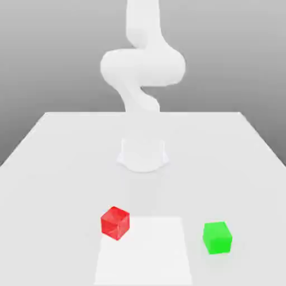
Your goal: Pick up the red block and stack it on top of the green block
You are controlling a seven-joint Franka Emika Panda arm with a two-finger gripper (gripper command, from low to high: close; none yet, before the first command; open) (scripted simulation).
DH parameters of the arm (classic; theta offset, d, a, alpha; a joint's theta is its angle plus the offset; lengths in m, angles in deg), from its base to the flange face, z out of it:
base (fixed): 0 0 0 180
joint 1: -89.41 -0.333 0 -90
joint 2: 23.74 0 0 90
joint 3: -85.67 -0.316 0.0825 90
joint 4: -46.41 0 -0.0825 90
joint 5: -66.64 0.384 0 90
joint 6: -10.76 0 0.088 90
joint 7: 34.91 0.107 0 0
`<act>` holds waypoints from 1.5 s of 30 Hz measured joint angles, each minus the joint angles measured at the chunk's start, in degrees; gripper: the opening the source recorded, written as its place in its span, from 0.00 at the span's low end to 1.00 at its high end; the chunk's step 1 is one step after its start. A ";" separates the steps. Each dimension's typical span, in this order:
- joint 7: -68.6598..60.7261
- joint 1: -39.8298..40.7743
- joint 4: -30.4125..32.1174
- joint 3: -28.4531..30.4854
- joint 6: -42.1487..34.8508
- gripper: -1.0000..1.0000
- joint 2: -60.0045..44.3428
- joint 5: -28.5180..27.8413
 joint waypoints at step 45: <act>22.00 -5.36 22.30 -7.58 20.85 0.00 -39.77 0.04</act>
